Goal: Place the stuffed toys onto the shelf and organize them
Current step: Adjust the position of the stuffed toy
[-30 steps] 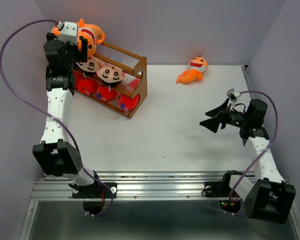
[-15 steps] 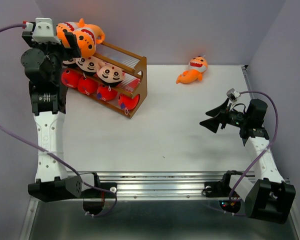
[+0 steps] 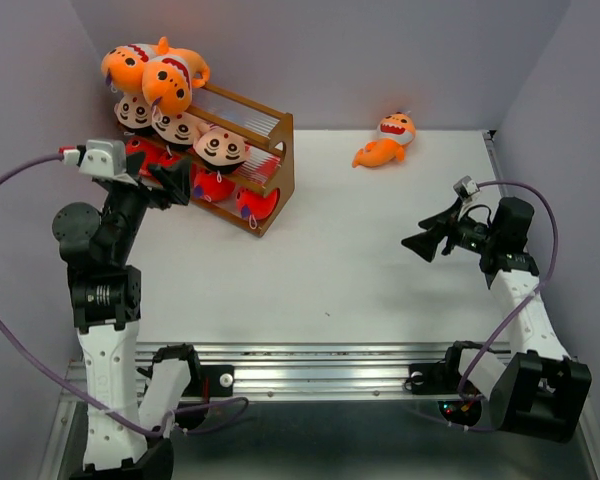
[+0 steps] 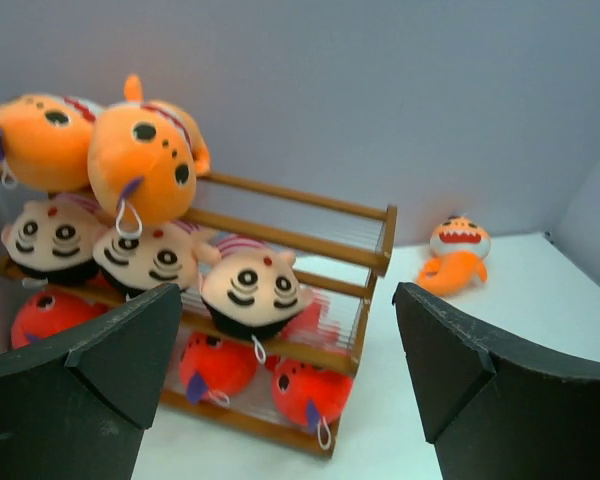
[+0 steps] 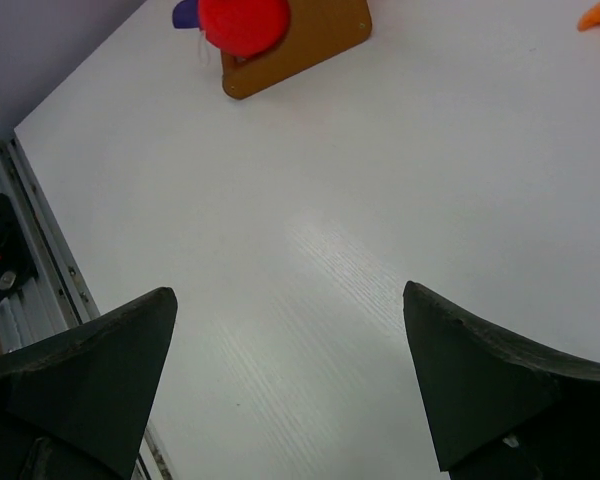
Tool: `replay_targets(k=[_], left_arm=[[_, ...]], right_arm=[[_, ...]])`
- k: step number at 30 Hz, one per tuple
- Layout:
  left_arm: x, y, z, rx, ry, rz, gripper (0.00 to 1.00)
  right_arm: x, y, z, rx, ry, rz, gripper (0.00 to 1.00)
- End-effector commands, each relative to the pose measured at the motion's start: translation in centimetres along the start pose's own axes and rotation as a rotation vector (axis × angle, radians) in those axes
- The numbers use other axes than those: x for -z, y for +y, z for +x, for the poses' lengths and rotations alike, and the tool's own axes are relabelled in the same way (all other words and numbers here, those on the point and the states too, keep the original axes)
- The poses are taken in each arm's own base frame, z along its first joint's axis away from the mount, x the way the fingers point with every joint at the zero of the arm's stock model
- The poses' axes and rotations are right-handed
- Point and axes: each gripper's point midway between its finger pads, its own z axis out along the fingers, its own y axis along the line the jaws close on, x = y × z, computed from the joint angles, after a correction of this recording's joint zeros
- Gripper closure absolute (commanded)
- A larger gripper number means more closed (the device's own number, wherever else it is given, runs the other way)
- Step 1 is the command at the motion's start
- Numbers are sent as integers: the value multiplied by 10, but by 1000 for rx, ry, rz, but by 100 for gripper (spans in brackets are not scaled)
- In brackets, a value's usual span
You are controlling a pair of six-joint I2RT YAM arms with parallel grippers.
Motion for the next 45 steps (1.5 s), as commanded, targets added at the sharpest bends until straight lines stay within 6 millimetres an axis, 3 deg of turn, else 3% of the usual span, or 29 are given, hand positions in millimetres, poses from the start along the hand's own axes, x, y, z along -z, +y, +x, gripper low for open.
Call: replay_targets(k=[1,2,6,7,8,9,14,16,17,18,20,21,23,24,25,26,29,30,36,45], left_arm=[[29,-4,15,1,5,-24,1],[32,4,35,14,49,-60,1],[35,28,61,34,60,-180,1],[32,32,61,38,59,-192,1],[26,32,47,36,31,-192,1],[11,38,55,60,64,-201,1],[-52,57,24,113,66,-206,1],[-67,67,18,129,60,-229,1],[-73,72,-2,136,22,-240,1],[-89,84,10,152,53,-258,1],[-102,89,-5,166,42,-255,1],[-116,98,9,180,79,-262,1],[-126,98,-3,181,72,-250,1],[-135,105,8,187,95,-260,1],[-137,107,-1,181,82,-267,1],[-140,111,8,184,103,-274,1],[-149,119,6,176,120,-278,1],[-155,123,16,184,145,-280,1],[-163,137,35,228,204,-244,1],[-172,138,59,284,254,-176,3]], right_arm=[[1,-27,-10,20,28,107,0],[1,-30,-10,10,37,111,0],[-3,-34,-9,-23,75,75,0],[-4,-32,-9,-22,76,56,0],[-4,-32,-9,-16,77,51,0],[-6,-35,-7,-18,81,51,0],[-7,-42,5,-20,102,61,0],[-5,-41,10,-15,106,69,0],[-5,-39,10,-1,104,68,0],[-5,-38,11,-4,104,62,0],[-5,-33,10,-7,98,35,0],[-5,-30,10,-3,95,21,0],[-6,-27,9,-8,89,-3,0],[-6,-26,8,-10,89,-6,0],[-6,-26,8,-12,89,-6,0],[-6,-26,8,-9,87,-5,0],[-6,-24,8,-12,85,-13,0],[-6,-24,8,-14,85,-14,0],[-6,-23,6,-14,83,-17,0],[-6,-22,9,-27,85,-29,0]])
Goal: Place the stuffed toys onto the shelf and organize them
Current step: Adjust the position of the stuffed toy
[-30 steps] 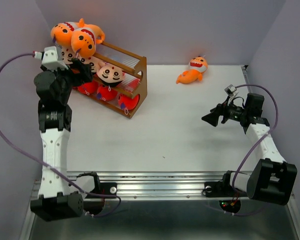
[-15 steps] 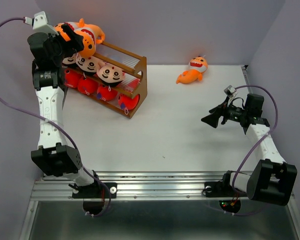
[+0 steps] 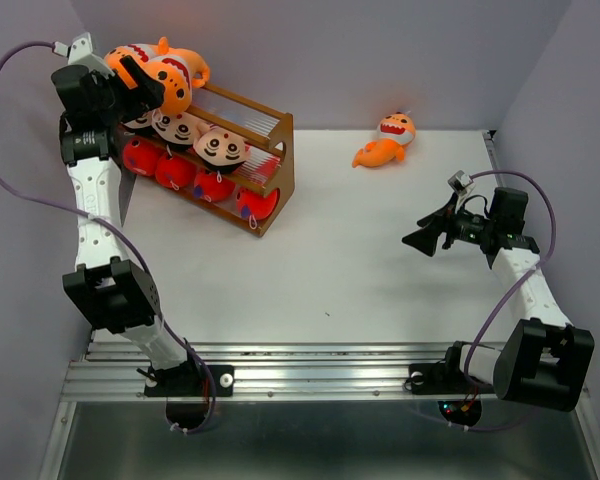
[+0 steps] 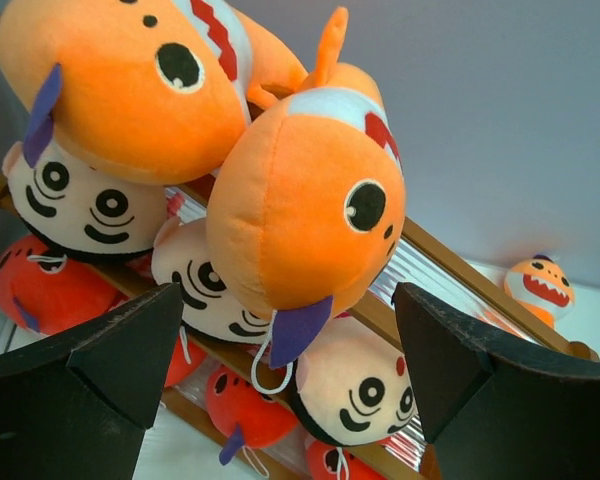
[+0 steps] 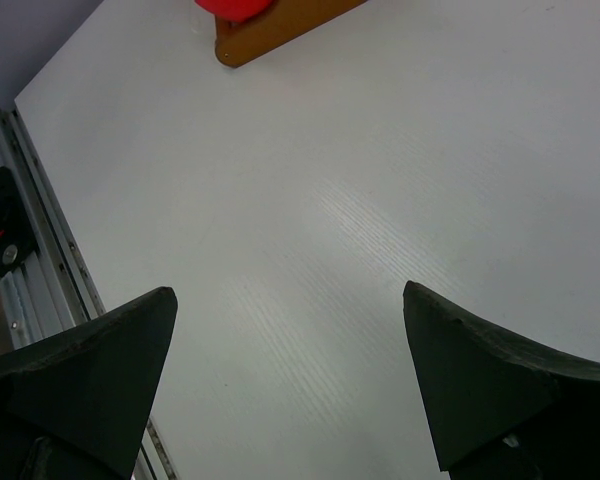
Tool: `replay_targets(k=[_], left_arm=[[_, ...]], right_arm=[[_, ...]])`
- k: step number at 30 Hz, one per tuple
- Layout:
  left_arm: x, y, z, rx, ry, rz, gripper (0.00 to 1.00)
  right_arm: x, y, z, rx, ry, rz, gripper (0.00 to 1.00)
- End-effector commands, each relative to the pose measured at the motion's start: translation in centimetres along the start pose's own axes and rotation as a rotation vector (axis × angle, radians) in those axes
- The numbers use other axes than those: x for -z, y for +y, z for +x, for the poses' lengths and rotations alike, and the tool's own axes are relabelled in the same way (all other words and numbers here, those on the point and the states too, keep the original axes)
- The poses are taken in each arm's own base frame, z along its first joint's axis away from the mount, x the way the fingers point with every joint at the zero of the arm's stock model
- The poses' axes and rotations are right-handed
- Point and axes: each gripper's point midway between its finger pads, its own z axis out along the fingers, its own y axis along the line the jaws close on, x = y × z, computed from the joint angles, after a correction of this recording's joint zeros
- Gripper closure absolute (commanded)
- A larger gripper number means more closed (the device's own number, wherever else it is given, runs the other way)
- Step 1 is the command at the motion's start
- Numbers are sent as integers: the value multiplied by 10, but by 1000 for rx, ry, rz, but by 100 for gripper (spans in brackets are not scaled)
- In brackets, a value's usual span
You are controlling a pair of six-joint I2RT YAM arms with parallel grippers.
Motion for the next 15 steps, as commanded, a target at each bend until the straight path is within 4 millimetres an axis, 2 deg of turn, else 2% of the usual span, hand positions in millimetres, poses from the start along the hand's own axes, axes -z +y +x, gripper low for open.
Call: replay_targets(k=[1,11,15], left_arm=[[5,-22,-22,-8,-44,91,3],[-13,-12,-15,-13,-35,84,4],[-21,-9,-9,-9,-21,87,10]], right_arm=[[2,6,-5,33,-19,-24,0],[2,7,-4,27,-19,-34,0],[1,7,-4,26,-19,-38,0]])
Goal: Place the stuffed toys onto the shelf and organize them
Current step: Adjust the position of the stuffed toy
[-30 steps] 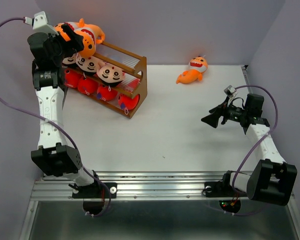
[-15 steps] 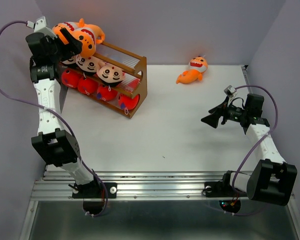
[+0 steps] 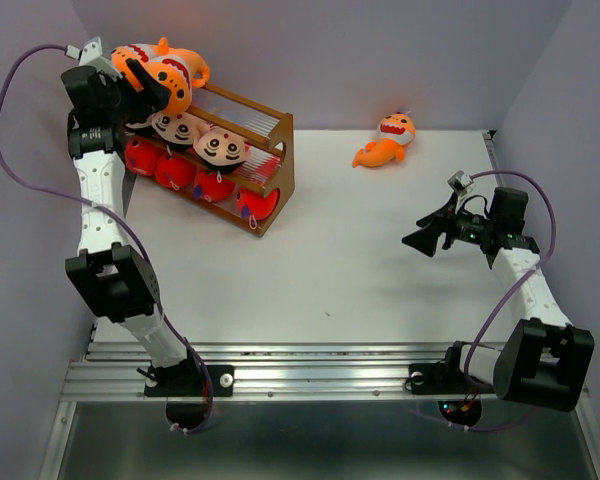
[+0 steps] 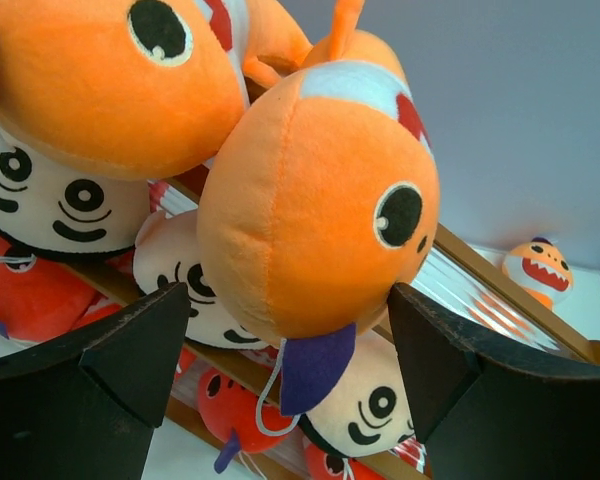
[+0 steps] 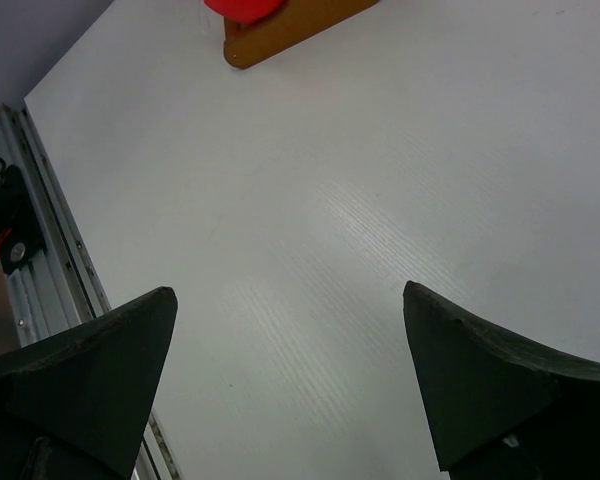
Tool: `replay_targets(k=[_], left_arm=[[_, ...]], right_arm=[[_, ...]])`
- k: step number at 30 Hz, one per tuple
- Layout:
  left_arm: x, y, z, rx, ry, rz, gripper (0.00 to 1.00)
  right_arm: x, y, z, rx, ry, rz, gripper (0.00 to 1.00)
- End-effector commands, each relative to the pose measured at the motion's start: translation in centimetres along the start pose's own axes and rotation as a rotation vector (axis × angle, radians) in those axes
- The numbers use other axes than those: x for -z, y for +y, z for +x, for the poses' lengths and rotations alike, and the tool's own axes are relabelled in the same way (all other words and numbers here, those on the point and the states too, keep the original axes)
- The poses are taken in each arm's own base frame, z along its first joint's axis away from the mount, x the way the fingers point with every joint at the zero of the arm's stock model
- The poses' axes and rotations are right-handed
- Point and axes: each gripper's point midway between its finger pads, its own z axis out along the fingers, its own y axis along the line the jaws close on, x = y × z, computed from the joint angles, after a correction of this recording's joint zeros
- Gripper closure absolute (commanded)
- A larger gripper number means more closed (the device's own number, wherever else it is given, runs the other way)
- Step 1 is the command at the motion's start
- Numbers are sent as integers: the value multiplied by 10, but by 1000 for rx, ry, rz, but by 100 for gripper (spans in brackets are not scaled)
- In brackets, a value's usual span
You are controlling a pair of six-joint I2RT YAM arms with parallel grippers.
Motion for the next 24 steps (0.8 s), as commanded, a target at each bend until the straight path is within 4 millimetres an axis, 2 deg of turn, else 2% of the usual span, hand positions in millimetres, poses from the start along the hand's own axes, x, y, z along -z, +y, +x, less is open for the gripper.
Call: replay_targets(k=[1,8,12,14,15,17,18,20,21,23,24], left_arm=[[3,-16,-31,-40,-81,61,10],[-5,-15,-29,-42,-79,75,18],[-8,-16,-25,-45,-69,94,29],[-9,-18,-24,-47,-65,109,39],[-9,-17,-24,-46,-65,113,50],[-9,-19,-23,-41,-60,129,62],[-9,-21,-22,-39,-57,138,62],[-9,-22,-21,-36,-52,153,72],[-8,-23,-22,-38,-54,158,73],[-6,-26,-23,-45,-57,184,82],[-4,-29,-23,-50,-59,201,83]], right_arm=[[1,4,-3,24,-14,-20,0],[1,4,-2,17,-13,-27,0],[0,3,-2,16,-13,-29,0],[0,3,-2,15,-12,-29,0],[0,3,-2,16,-13,-29,0],[0,4,-2,16,-13,-30,0],[0,4,-2,15,-12,-30,0],[0,4,-2,15,-13,-32,0],[0,4,-2,13,-12,-32,0],[0,4,-3,16,-13,-32,0],[0,4,-2,15,-13,-32,0]])
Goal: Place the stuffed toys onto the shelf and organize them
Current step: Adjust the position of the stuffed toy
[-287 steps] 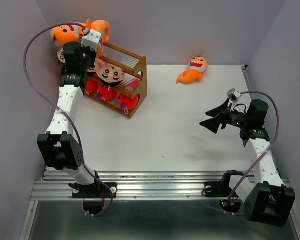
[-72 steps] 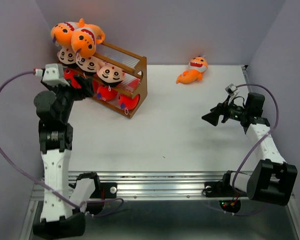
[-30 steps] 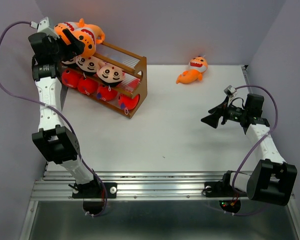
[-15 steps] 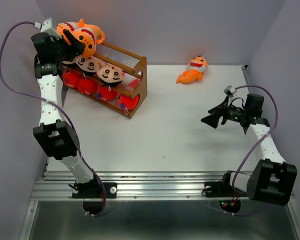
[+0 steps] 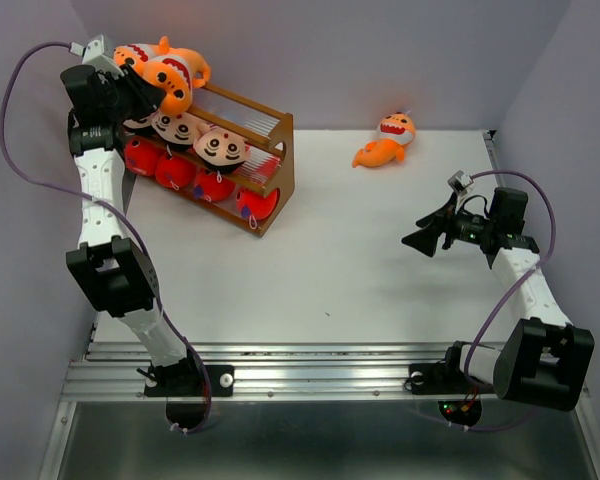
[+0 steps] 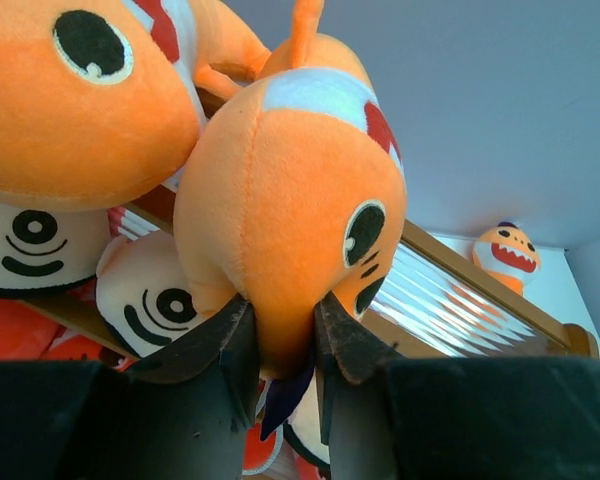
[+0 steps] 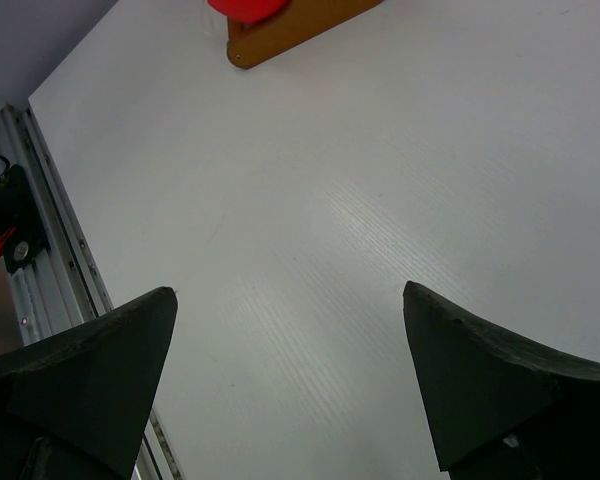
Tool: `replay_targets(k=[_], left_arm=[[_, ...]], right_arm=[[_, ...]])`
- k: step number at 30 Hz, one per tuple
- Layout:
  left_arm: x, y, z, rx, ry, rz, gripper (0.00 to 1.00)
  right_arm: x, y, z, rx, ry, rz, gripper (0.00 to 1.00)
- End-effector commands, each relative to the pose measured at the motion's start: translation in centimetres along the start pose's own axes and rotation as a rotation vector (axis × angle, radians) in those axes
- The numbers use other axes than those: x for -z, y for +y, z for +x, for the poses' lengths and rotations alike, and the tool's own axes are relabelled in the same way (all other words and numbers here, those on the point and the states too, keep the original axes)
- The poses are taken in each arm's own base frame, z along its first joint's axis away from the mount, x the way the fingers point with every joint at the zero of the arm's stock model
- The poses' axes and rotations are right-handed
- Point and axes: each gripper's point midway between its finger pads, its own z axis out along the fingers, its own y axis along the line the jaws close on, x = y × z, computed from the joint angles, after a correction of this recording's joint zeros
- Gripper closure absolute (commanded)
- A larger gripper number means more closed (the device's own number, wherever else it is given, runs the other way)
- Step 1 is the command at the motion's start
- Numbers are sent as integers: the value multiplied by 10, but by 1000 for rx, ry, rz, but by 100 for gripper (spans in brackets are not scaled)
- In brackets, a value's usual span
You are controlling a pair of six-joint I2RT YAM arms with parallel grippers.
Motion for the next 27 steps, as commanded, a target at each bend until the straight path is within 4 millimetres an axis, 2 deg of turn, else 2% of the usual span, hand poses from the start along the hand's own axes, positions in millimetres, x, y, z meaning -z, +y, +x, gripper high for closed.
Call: replay_targets(k=[1,6,11,12,13,14,18,27], left_arm=[[11,-28,-28,-65,-65,130,85],[18,-42,-25,-45,-49,226,91],[33,-56,-34,57,-68,321,94],[36,-52,-40,77,-88,322,95],[38,-49,-37,112,-85,323,96],[43,-55,-42,163,-95,357,97],[49,-38,-37,314,-89,345,100],[43,-27,-23,435,-53,345,100]], right_arm=[[1,3,-2,18,-12,-23,0],[1,3,-2,18,-12,-25,0],[1,3,-2,18,-11,-25,0],[1,3,-2,18,-11,-25,0],[1,3,-2,18,-11,-25,0],[0,3,-2,18,-12,-26,0],[1,4,-1,17,-12,-28,0],[1,3,-2,22,-12,-26,0]])
